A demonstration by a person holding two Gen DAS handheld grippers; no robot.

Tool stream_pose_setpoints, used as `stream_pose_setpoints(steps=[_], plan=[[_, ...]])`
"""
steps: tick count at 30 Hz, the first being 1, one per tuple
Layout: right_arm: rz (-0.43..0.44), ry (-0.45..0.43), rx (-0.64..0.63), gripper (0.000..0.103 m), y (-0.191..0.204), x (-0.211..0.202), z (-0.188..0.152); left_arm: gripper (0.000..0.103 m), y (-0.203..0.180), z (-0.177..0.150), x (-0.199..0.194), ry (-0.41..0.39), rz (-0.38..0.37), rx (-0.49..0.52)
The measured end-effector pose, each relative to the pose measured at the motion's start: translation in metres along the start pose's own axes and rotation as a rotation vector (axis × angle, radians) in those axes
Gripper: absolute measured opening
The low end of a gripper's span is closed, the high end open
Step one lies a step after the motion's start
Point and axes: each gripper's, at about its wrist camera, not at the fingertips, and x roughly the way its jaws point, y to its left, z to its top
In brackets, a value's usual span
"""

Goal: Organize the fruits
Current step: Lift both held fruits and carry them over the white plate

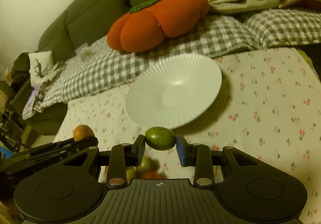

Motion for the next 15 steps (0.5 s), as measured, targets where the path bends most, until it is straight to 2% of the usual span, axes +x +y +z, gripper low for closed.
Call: stream_pose_setpoints(steps=[8,12,15], plan=[[-0.019,-0.056,-0.014,0.033,-0.014,0.018,0.023,0.030,-0.008,0.009,0.040,-0.033,-0.042,0.062],[-0.029,-0.100,-0.094,0.033,-0.014,0.030,0.025,0.030,-0.008,0.013,0.055,-0.050,-0.055,0.106],[-0.068,-0.125,-0.194,0.033,-0.008,0.039,0.021,0.030,-0.006,0.015,0.065,-0.045,-0.063,0.108]])
